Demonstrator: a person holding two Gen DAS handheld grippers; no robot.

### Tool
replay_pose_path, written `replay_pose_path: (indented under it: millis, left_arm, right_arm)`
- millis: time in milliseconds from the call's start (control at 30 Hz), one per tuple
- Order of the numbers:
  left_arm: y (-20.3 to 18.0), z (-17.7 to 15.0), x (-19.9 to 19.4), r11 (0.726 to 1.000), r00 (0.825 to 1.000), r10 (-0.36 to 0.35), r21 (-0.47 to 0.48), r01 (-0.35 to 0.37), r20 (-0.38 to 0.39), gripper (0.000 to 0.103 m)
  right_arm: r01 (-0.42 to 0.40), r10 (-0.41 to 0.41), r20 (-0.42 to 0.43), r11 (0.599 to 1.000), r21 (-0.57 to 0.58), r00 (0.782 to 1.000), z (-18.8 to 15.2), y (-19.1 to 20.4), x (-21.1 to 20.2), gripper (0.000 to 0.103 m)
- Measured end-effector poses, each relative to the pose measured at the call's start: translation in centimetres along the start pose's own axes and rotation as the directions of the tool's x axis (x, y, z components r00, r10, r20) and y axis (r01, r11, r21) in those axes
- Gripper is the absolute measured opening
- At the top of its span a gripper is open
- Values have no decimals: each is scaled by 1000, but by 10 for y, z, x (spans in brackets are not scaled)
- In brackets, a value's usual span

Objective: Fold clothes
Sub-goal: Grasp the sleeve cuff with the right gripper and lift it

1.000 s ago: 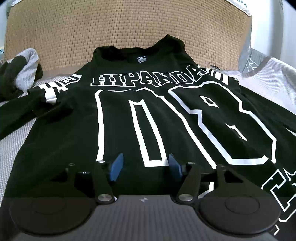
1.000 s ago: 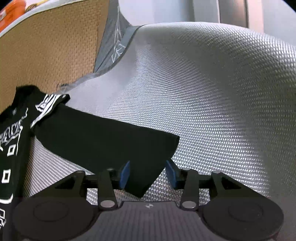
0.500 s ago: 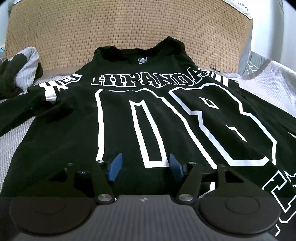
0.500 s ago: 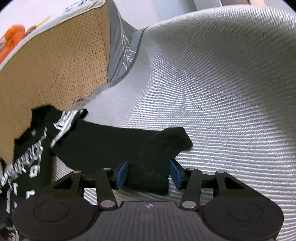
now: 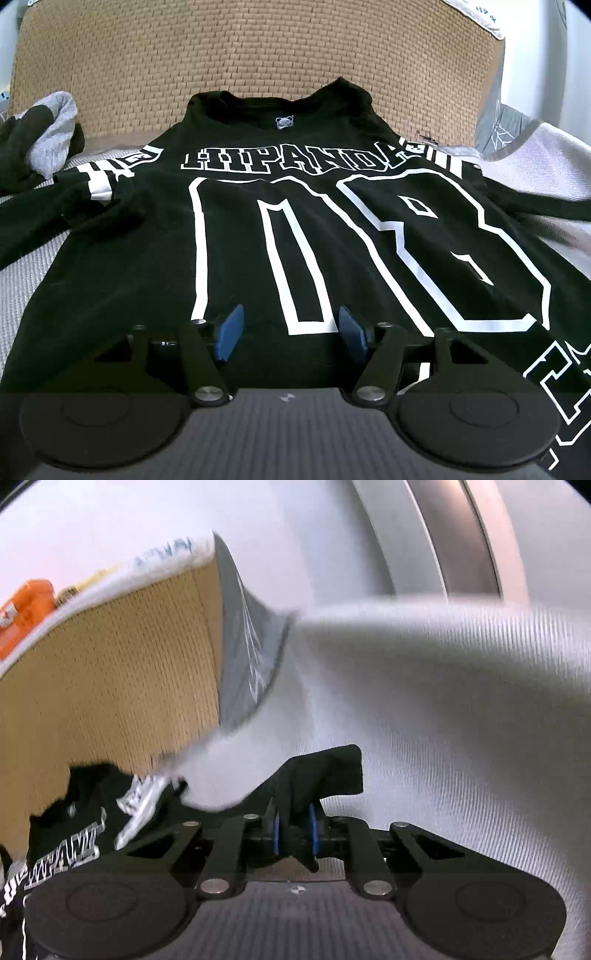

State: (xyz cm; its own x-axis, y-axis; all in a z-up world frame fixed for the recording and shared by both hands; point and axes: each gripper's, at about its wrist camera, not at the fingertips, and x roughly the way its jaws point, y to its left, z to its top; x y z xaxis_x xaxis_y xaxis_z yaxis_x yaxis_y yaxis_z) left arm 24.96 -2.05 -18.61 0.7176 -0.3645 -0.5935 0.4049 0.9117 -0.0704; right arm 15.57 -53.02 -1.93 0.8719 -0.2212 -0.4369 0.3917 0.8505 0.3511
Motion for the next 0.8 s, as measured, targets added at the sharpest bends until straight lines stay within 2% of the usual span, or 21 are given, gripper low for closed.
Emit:
replay_pose_path:
  millis: [333,500,667,800]
  left_arm:
    - [1,-1,1,1000,1000,-1,-3,1,-2,61]
    - [1,-1,1,1000,1000,-3,0,3,-4,62]
    - [0,3,3,1000,1000,0,7,0,-23,64]
    - [0,8,4,1000,999,-9,6,10,-49,67]
  right_arm:
    - [3,2,116,999,-44,993,93,38,4,16]
    - [-13,22,149,998,-58,989,124,57,5,16]
    - [-74,92,111,985,-158,990,128,94,5,16]
    - [-179,200,71,957,-230,977,118,133,-1,16]
